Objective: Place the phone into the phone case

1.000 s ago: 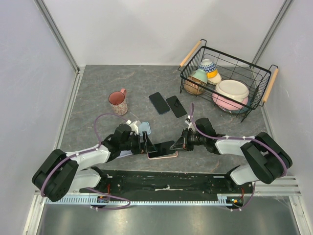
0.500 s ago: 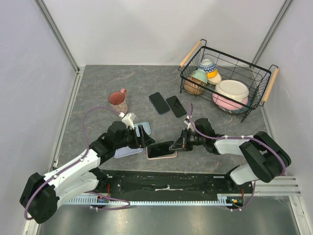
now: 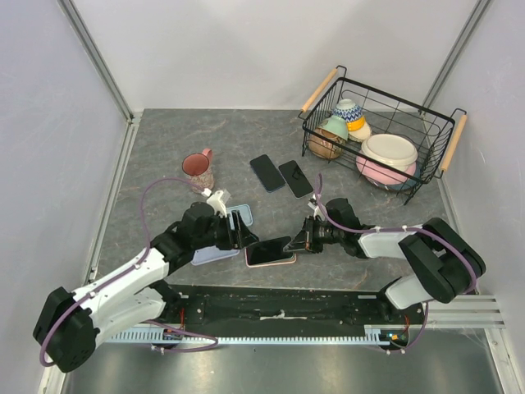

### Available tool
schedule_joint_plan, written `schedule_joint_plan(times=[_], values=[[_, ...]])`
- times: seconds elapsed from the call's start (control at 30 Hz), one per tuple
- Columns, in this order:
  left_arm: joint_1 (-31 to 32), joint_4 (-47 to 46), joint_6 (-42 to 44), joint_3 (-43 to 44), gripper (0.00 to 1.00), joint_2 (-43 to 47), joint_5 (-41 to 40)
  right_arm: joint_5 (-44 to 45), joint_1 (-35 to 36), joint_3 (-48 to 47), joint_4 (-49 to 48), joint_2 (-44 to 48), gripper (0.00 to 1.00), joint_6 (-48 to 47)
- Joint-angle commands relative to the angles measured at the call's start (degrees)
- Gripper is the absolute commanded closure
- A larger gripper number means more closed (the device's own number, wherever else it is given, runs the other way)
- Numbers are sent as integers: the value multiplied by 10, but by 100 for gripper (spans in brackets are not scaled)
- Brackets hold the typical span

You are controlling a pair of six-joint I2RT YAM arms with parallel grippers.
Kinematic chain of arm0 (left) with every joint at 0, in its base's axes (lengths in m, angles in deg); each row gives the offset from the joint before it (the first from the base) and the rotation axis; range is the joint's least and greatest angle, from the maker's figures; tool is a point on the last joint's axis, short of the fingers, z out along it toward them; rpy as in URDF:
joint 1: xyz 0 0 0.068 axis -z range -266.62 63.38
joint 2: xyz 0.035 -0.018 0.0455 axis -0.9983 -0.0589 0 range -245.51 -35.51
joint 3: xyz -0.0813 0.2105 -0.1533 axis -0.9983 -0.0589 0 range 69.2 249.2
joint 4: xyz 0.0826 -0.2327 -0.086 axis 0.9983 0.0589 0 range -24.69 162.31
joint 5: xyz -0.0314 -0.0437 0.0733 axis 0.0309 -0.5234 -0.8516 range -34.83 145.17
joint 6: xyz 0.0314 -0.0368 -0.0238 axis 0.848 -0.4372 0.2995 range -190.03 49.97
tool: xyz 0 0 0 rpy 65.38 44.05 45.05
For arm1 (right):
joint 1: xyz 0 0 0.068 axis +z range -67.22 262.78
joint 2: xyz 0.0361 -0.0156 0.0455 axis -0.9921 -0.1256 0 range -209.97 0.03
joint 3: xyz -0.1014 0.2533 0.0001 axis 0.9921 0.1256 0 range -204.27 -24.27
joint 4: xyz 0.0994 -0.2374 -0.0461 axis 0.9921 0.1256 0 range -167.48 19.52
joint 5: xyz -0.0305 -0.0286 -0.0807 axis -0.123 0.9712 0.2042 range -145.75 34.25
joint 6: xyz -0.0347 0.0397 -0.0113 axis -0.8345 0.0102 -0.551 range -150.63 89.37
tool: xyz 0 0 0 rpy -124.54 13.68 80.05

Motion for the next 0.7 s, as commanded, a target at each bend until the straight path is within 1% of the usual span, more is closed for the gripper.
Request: schedule_joint_plan(times=[0.0,0.23,0.37,0.47,0.57,0.6,0.67], values=[[10,-22,19,30,34,-25,-2,38,15,10,53,-25,100,-38],[45,-40,17,63,39,-93,-7,55,16,6,80,-36,100,-64],[70,-42,18,83,41,-144,-18,61,16,1,100,-47,100,-79],[87,-62,14,91,42,-181,-19,72,16,-2,120,-50,100,-96],[103,-74,8,103,46,-218,-19,85,16,-8,145,-56,100,-113],[106,-73,7,107,49,-233,-19,87,16,-11,150,-59,100,-118],[116,-73,6,120,53,-249,-16,92,16,-14,162,-62,100,-124]])
